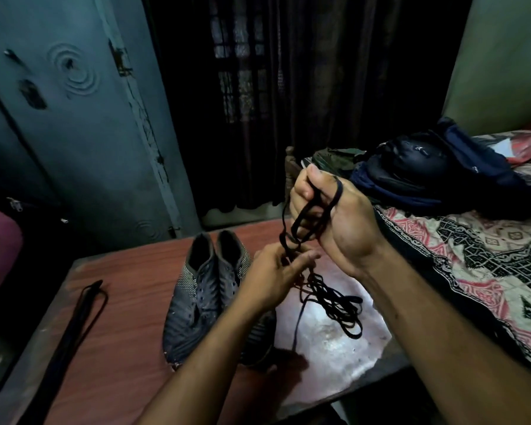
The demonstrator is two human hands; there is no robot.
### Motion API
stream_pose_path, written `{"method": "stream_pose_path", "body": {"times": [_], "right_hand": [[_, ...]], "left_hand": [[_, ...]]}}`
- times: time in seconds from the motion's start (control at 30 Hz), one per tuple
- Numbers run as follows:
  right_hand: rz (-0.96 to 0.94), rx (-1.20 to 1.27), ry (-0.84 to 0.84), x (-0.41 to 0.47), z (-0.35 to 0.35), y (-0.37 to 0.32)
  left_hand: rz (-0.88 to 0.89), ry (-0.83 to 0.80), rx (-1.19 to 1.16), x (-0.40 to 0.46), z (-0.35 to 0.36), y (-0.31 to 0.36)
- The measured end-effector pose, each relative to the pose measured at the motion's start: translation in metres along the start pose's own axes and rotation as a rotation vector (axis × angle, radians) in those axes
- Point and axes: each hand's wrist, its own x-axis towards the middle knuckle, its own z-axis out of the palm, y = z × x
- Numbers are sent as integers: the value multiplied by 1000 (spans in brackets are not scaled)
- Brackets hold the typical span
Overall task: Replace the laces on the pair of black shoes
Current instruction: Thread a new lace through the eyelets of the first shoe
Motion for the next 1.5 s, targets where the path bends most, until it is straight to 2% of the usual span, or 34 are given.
{"method": "stream_pose_path", "body": {"times": [0.1, 0.23, 0.3, 0.4, 0.47, 0.53, 0.63, 0.7, 0.77, 0.8, 0.87, 0.93, 1.0, 1.07, 1.13, 1.23, 1.3, 1.33, 1.4, 1.5], "right_hand": [[-48, -113, 80, -4, -5, 0], [-25, -283, 234, -18, -21, 13], [-2, -426, 195, -25, -26, 27], [-25, -861, 11, -30, -31, 52], [13, -907, -31, -27, -27, 63], [-27, -861, -18, -20, -22, 68], [-26, -786, 57, 0, -18, 57], [-34, -751, 77, 13, -11, 41], [-33, -540, 65, 25, -1, 23], [-29, -433, 68, 29, 5, 15], [-37, -329, 66, 35, 14, 4], [-58, -281, 25, 36, 20, -2], [-25, -187, 12, 37, 26, -9], [-29, -134, 20, 37, 29, -13], [-29, -116, 49, 36, 25, -11], [-21, -212, 98, 28, 9, 13], [-51, -329, 105, 16, -3, 36], [-63, -466, 86, 9, -6, 48], [-84, -843, -31, -1, -4, 67], [93, -1099, -253, -4, 7, 81]], "left_hand": [[-12, 107, -60, 4, -11, 5], [127, 174, -178, 6, -44, 33], [218, 154, -181, 5, -58, 53], [356, 57, -79, -2, -68, 78], [442, 19, 70, -5, -72, 88], [533, 33, 205, -8, -77, 94], [555, 147, 211, -13, -83, 94], [481, 255, 134, -16, -83, 82], [328, 276, 31, -15, -79, 60], [237, 220, 8, -14, -76, 47], [87, 6, 4, -15, -67, 17], [16, -178, -13, -21, -55, -5], [6, -243, 17, -24, -45, -20], [30, -195, 119, -23, -38, -28], [38, -82, 126, -21, -36, -28], [-25, 105, -117, -21, -43, -16], [-162, 183, -363, -21, -48, -6], [-245, 181, -493, -22, -48, -4], [-409, 131, -729, -28, -43, 2], [-544, 116, -1007, -40, -28, 6]]}}
